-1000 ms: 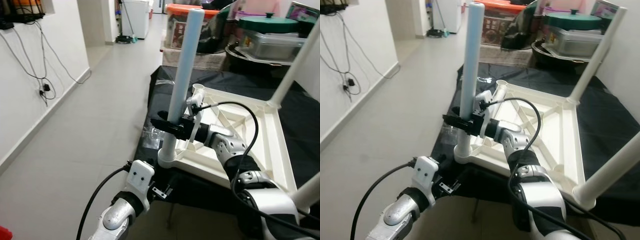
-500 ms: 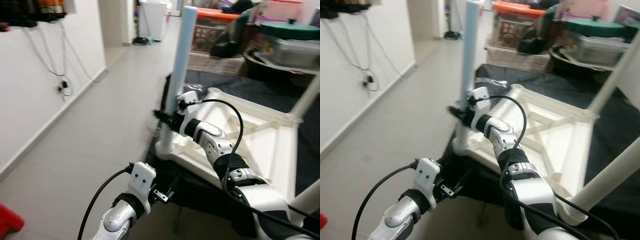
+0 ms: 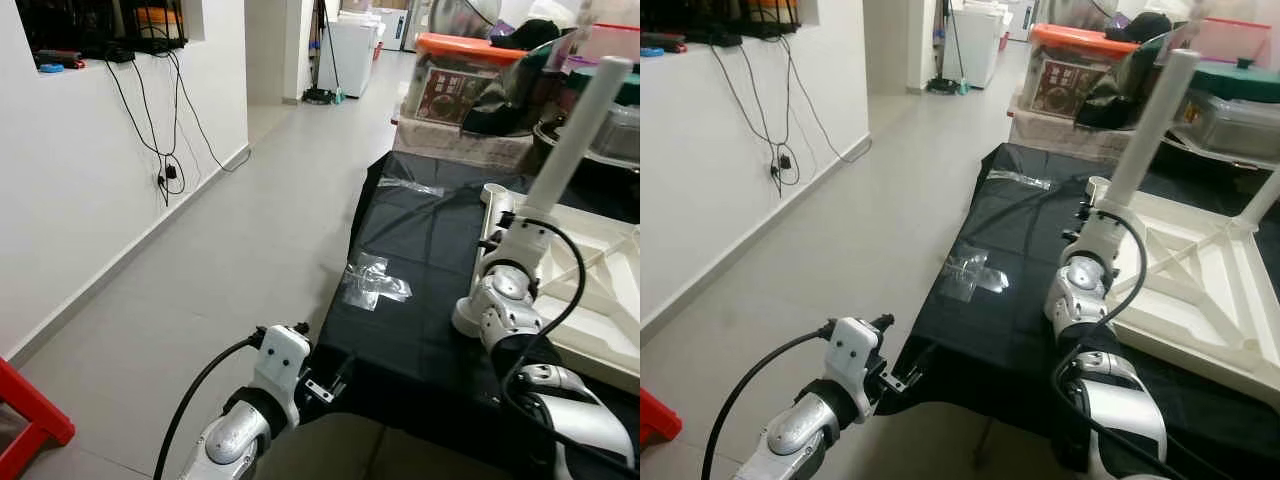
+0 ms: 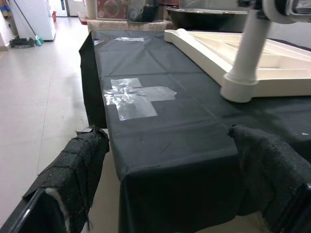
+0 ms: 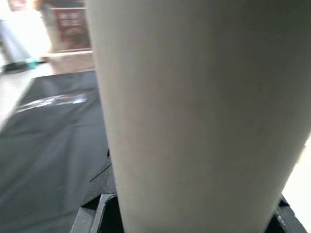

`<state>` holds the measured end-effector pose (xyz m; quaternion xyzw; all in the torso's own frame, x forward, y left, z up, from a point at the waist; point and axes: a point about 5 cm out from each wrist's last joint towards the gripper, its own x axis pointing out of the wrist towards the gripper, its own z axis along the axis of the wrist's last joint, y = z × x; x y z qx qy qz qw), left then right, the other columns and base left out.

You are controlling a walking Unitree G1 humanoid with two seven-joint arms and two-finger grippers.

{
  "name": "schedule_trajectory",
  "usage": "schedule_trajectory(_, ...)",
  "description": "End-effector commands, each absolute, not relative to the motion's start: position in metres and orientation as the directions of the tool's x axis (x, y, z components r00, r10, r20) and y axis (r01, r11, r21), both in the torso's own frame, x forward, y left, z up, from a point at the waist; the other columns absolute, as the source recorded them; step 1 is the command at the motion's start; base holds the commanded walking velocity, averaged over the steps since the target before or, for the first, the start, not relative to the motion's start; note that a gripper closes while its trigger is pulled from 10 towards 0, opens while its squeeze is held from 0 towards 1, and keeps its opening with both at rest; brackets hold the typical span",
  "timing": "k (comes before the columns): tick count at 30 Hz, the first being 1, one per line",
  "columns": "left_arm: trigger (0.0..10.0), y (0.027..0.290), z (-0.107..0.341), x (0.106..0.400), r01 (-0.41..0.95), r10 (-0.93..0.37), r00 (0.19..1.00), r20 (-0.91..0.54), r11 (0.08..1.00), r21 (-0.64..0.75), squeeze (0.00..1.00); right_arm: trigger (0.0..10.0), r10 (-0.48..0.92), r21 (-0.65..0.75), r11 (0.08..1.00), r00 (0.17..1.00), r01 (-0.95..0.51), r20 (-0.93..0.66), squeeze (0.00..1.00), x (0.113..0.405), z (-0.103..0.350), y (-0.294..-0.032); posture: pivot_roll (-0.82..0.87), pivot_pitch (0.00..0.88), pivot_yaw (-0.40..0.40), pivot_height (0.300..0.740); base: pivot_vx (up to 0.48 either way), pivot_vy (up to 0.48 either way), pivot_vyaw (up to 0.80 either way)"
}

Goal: Building children table

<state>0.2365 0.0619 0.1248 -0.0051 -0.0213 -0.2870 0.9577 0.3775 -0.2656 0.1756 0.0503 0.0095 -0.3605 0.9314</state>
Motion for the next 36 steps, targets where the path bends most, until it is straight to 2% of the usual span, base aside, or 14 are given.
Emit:
schedule_trajectory(1,10.0,0.062,0.123,0.235,0.552,-0.552,0.833,0.030,0.834,-0.001,0.00,0.0,-0.766,0.045,0.630,0.630,0.775,-0.130,0.00,0.364,0.157,-0.285,0.07,0.000,-0.088,0.740,0.000,0.000,0.00)
schedule_trajectory(6,10.0,0.062,0.123,0.234,0.552,-0.552,0.833,0.029,0.834,-0.002,0.00,0.0,-0.861,0.049,0.495,0.497,0.868,-0.108,0.00,0.350,0.164,-0.317,0.07,0.000,-0.087,0.740,0.000,0.000,0.00)
schedule_trajectory(9,10.0,0.062,0.123,0.234,0.551,-0.551,0.834,0.029,0.834,-0.004,0.00,0.0,-0.919,0.058,0.382,0.386,0.922,-0.082,0.00,0.336,0.176,-0.346,0.07,0.000,-0.089,0.740,0.000,0.000,0.00)
schedule_trajectory(14,10.0,0.062,0.123,0.234,0.552,-0.551,0.834,0.027,0.834,-0.005,0.00,0.0,-0.931,0.064,0.354,0.358,0.933,-0.076,0.00,0.332,0.177,-0.350,0.07,0.000,-0.084,0.740,0.000,0.000,0.00)
schedule_trajectory(15,10.0,0.062,0.122,0.234,0.552,-0.552,0.834,0.026,0.834,-0.006,0.00,0.9,-0.932,0.060,0.351,0.355,0.934,-0.067,0.00,0.332,0.178,-0.350,0.07,0.000,-0.084,0.740,0.000,0.000,0.00)
schedule_trajectory(16,10.0,0.062,0.122,0.234,0.553,-0.553,0.833,0.025,0.833,-0.007,0.00,9.3,-0.930,0.051,0.359,0.362,0.932,-0.065,0.00,0.333,0.177,-0.347,0.07,0.000,-0.083,0.740,0.000,0.000,0.00)
schedule_trajectory(17,10.0,0.062,0.122,0.233,0.553,-0.553,0.833,0.024,0.833,-0.007,0.00,10.0,-0.924,0.041,0.375,0.377,0.926,-0.065,0.40,0.336,0.175,-0.343,0.07,0.000,-0.081,0.740,0.000,0.000,0.00)
schedule_trajectory(18,10.0,0.062,0.122,0.233,0.554,-0.553,0.833,0.023,0.833,-0.008,0.00,10.0,-0.912,0.042,0.403,0.405,0.914,-0.068,1.00,0.338,0.172,-0.338,0.07,0.000,-0.080,0.740,0.000,0.000,0.00)
schedule_trajectory(22,10.0,0.062,0.122,0.234,0.552,-0.552,0.834,0.024,0.834,-0.007,0.00,10.0,-0.896,0.026,0.438,0.439,0.899,-0.070,1.00,0.343,0.167,-0.327,0.08,0.000,-0.088,0.740,0.000,0.000,0.00)
schedule_trajectory(23,10.0,0.063,0.122,0.234,0.550,-0.550,0.835,0.024,0.835,-0.008,0.00,10.0,-0.890,0.001,0.450,0.449,0.893,-0.082,0.00,0.345,0.163,-0.320,0.07,0.000,-0.087,0.740,0.000,0.000,0.00)
schedule_trajectory(26,10.0,0.063,0.122,0.234,0.550,-0.550,0.835,0.024,0.835,-0.008,0.00,10.0,-0.879,-0.010,0.471,0.469,0.882,-0.084,0.00,0.347,0.160,-0.315,0.07,0.000,-0.087,0.740,0.000,0.000,0.00)
schedule_trajectory(31,10.0,0.063,0.122,0.234,0.550,-0.550,0.835,0.022,0.835,-0.010,0.00,10.0,-0.827,-0.063,0.562,0.557,0.825,-0.076,0.00,0.346,0.146,-0.298,0.07,0.000,-0.086,0.740,0.000,0.000,0.00)
schedule_trajectory(32,10.0,0.064,0.122,0.234,0.551,-0.551,0.834,0.021,0.834,-0.012,0.00,10.0,-0.776,-0.099,0.630,0.619,0.770,-0.120,0.00,0.333,0.124,-0.281,0.06,0.000,-0.079,0.740,0.000,0.000,0.00)
schedule_trajectory(36,10.0,0.064,0.122,0.233,0.551,-0.551,0.835,0.018,0.835,-0.015,0.00,10.0,-0.703,-0.118,0.711,0.697,0.693,-0.140,0.00,0.315,0.113,-0.262,0.05,0.000,-0.074,0.740,0.000,0.000,0.00)
